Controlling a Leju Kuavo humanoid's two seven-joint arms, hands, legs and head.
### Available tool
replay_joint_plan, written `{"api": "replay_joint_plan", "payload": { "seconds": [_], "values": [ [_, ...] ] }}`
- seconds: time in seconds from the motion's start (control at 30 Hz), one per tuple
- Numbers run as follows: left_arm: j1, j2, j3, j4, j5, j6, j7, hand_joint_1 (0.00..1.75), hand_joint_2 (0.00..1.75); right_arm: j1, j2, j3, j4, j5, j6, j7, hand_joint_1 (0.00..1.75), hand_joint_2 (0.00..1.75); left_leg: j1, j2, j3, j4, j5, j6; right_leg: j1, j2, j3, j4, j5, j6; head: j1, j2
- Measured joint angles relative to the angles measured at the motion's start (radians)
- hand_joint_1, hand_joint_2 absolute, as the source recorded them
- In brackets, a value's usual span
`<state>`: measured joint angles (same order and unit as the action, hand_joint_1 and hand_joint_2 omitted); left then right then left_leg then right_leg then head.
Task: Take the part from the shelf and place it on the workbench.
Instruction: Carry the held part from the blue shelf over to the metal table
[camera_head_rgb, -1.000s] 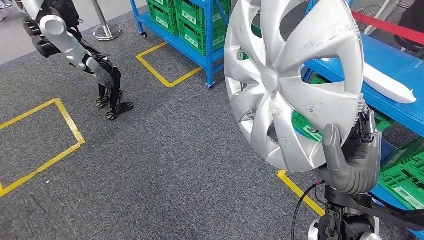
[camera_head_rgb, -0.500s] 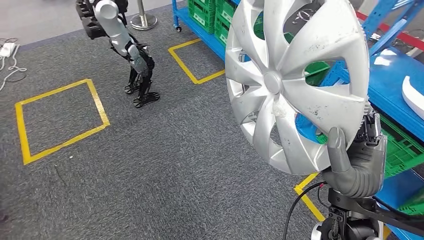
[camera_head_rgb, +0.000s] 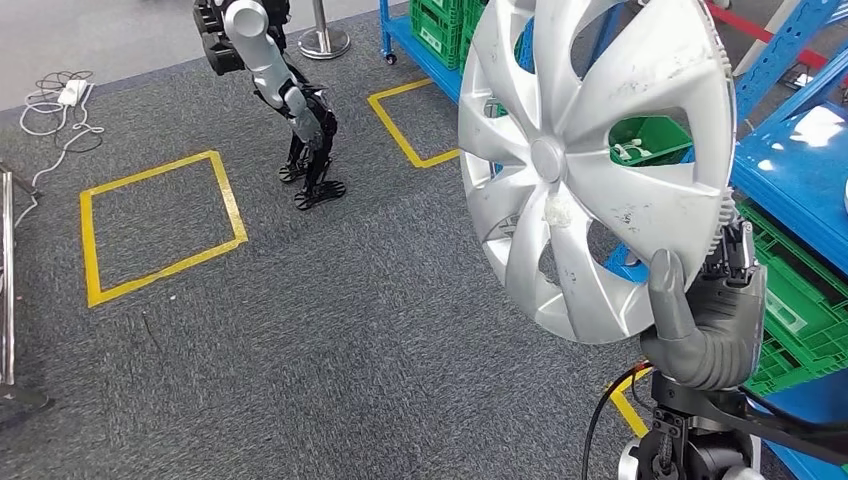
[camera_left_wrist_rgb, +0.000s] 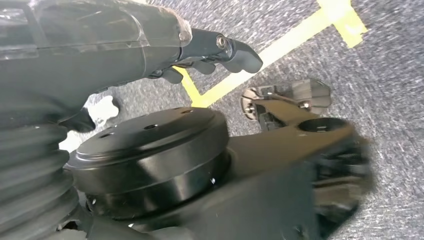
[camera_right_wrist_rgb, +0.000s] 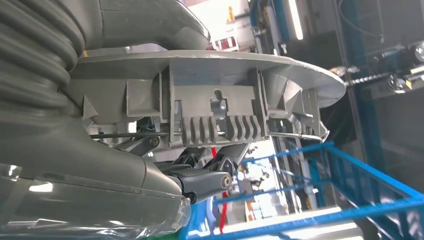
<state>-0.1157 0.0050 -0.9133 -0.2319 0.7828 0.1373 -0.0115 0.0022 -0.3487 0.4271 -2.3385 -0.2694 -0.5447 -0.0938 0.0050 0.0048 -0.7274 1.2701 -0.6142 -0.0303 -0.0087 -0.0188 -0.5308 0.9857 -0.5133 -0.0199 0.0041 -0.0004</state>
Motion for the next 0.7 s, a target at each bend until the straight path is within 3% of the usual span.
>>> {"api": "replay_joint_plan", "payload": {
  "seconds": [0.03, 0.07, 0.13, 0.2, 0.23, 0.3, 0.37, 0.43, 0.5, 0.53, 0.57, 0.63, 0.7],
  "values": [
    [0.000, 0.000, 0.000, 0.000, 0.000, 0.000, 0.000, 0.00, 1.75, 0.000, 0.000, 0.000, 0.001, 0.000, 0.000, 0.000, 1.75, 1.75, 0.003, -0.001, -0.004, 0.012, 0.006, -0.003, 0.000, -0.010, -0.001, 0.002, -0.001, 0.001, -0.004, 0.000],
    [0.000, 0.000, 0.000, 0.000, 0.000, 0.000, 0.000, 0.00, 1.75, 0.001, 0.000, 0.000, 0.001, 0.000, 0.000, 0.000, 1.75, 1.75, 0.005, 0.002, 0.012, -0.018, 0.030, -0.006, 0.000, -0.018, 0.000, 0.003, -0.003, 0.003, -0.007, 0.000],
    [0.000, 0.000, 0.000, 0.000, 0.000, 0.000, 0.000, 0.00, 1.75, 0.001, 0.000, 0.000, 0.002, 0.000, 0.000, 0.000, 1.75, 1.75, 0.004, 0.039, 0.084, -0.145, 0.088, -0.007, 0.000, -0.033, 0.002, 0.008, -0.009, 0.012, -0.012, 0.000],
    [-0.001, 0.000, 0.000, 0.000, 0.000, 0.000, 0.000, 0.00, 1.75, 0.000, 0.000, 0.000, 0.002, 0.000, 0.000, 0.000, 1.75, 1.75, -0.002, 0.075, 0.129, -0.232, 0.113, 0.004, 0.004, -0.046, 0.003, 0.015, -0.016, 0.023, -0.015, 0.000],
    [-0.001, 0.001, 0.000, 0.000, 0.000, 0.000, 0.000, 0.00, 1.75, 0.000, 0.001, 0.000, 0.002, 0.000, 0.000, 0.000, 1.75, 1.75, -0.006, 0.078, 0.131, -0.242, 0.110, 0.010, 0.006, -0.052, 0.003, 0.016, -0.017, 0.028, -0.015, 0.000],
    [0.000, 0.001, 0.000, 0.000, 0.000, 0.000, 0.000, 0.00, 1.75, -0.001, 0.001, 0.000, 0.002, 0.000, 0.000, 0.000, 1.75, 1.75, -0.007, 0.058, 0.127, -0.245, 0.115, 0.024, 0.004, -0.065, 0.004, 0.018, -0.022, 0.035, -0.010, 0.000],
    [-0.001, 0.002, 0.000, 0.000, 0.000, 0.000, 0.000, 0.00, 1.75, 0.000, 0.002, 0.000, 0.002, 0.000, 0.000, 0.000, 1.75, 1.75, -0.005, 0.036, 0.127, -0.248, 0.120, 0.035, -0.001, -0.045, -0.008, 0.052, -0.053, 0.043, -0.005, 0.000],
    [-0.001, 0.001, 0.000, 0.000, 0.000, 0.000, 0.000, 0.00, 1.75, 0.000, 0.002, -0.001, 0.002, 0.000, 0.000, 0.000, 1.75, 1.75, -0.006, 0.014, 0.127, -0.249, 0.123, 0.044, -0.002, -0.007, -0.055, 0.163, -0.118, 0.047, 0.007, 0.000],
    [-0.001, 0.000, 0.000, 0.000, 0.000, 0.000, -0.001, 0.00, 1.75, 0.000, 0.002, 0.000, 0.003, -0.001, 0.001, 0.000, 1.75, 1.75, -0.009, -0.009, 0.126, -0.249, 0.124, 0.049, -0.001, 0.010, -0.112, 0.286, -0.163, 0.045, 0.019, 0.000],
    [-0.001, -0.001, 0.000, 0.000, 0.000, -0.001, -0.001, 0.00, 1.75, 0.000, 0.002, 0.000, 0.004, -0.002, 0.002, 0.001, 1.75, 1.75, -0.011, -0.021, 0.127, -0.249, 0.124, 0.051, -0.001, 0.013, -0.123, 0.305, -0.158, 0.043, 0.023, 0.000],
    [-0.001, -0.001, 0.000, 0.000, 0.000, -0.001, -0.001, 0.00, 1.75, -0.001, 0.002, 0.000, 0.004, -0.003, 0.002, 0.001, 1.75, 1.75, -0.012, -0.033, 0.128, -0.249, 0.124, 0.051, 0.000, 0.016, -0.115, 0.284, -0.131, 0.039, 0.027, 0.000],
    [-0.001, -0.001, 0.000, 0.000, -0.001, -0.002, -0.002, 0.00, 1.75, -0.003, 0.003, 0.001, 0.005, -0.003, 0.004, 0.002, 1.75, 1.75, -0.014, -0.056, 0.133, -0.248, 0.125, 0.051, 0.000, 0.035, -0.059, 0.157, -0.055, 0.031, 0.033, 0.000],
    [-0.001, -0.002, 0.000, 0.000, -0.002, -0.003, -0.003, 0.00, 1.75, -0.005, 0.003, 0.003, 0.006, -0.003, 0.005, 0.002, 1.75, 1.75, -0.014, -0.073, 0.129, -0.246, 0.127, 0.046, 0.000, 0.060, -0.014, 0.053, -0.016, 0.025, 0.037, 0.000]
  ]
}}
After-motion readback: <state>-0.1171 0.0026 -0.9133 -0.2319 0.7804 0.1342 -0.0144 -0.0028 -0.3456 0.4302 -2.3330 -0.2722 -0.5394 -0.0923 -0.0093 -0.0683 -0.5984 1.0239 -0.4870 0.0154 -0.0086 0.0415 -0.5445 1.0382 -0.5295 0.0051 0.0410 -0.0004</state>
